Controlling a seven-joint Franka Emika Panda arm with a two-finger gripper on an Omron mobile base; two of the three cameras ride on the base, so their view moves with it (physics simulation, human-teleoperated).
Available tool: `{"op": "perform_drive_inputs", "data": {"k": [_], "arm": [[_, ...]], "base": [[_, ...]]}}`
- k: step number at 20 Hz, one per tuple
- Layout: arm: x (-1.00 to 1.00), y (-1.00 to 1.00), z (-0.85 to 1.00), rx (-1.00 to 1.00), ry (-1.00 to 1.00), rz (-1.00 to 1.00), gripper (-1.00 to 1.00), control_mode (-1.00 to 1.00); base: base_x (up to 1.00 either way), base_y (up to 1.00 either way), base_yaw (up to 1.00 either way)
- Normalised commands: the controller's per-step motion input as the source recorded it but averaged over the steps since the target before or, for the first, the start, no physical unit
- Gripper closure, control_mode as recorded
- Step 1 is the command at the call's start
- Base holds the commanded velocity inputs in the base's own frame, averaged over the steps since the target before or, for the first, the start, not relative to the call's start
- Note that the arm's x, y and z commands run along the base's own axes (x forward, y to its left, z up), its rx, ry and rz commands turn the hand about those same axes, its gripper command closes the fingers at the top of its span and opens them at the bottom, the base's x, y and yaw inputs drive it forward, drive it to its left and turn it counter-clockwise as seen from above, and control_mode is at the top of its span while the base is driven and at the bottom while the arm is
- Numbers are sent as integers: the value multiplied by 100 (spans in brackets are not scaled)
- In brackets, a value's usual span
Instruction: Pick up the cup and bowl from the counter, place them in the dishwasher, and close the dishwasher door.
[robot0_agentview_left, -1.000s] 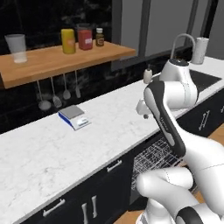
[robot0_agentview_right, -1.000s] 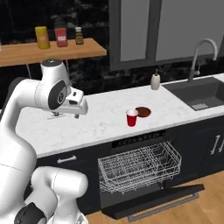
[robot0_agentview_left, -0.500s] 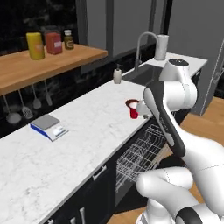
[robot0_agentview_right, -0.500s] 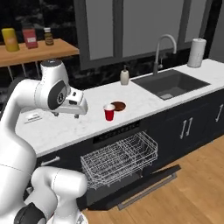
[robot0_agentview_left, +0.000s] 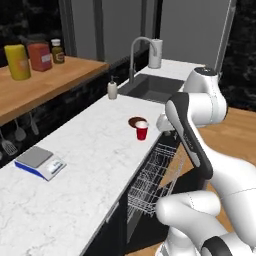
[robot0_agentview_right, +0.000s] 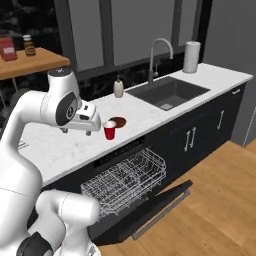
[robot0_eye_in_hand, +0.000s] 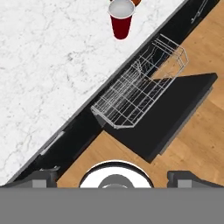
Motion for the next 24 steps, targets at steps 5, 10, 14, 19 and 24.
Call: {"op": "perform_drive_inputs", "data": {"k": [5,10,14,19,24], "arm": [[0,0,0,0,0,0,-100,100],[0,0,0,0,0,0,-100,100],[0,0,0,0,0,0,-100,100],[0,0,0,0,0,0,-100,100],[0,2,0,0,0,-5,-100,-100]], "base": [[5,50,-31],[0,40,-30],[0,47,-30],[0,47,-27],[0,14,-12]]}}
